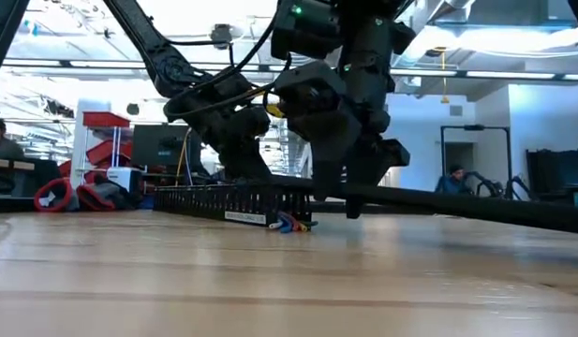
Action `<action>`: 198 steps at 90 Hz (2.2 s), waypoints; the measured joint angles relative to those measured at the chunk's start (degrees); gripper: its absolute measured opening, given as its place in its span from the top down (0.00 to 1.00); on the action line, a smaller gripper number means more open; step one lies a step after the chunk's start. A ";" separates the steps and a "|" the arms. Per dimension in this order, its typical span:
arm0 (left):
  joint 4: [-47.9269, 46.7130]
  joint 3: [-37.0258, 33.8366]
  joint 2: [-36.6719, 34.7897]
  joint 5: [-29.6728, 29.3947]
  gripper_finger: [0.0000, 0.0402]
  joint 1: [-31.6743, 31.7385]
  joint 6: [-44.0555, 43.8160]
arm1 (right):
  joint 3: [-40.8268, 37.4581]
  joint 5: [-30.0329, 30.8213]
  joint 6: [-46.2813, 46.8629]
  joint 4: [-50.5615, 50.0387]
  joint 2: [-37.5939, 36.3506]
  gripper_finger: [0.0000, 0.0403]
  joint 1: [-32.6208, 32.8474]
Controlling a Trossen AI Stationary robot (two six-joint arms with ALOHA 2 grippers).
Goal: Ziptie cables
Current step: Close the black cable duct
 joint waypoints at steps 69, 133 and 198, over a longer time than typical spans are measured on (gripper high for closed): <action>-14.91 -7.13 -9.76 -17.85 1.00 0.55 5.57 | -0.03 -0.26 -0.22 -1.38 0.15 0.51 0.17; -32.00 -10.76 -24.75 -39.13 1.00 5.16 -1.66 | -0.12 1.20 -1.97 -3.23 0.26 0.51 1.52; -19.66 -15.02 -20.12 -33.08 1.00 0.96 -10.76 | 5.48 1.98 -7.27 -12.47 -0.22 0.51 4.25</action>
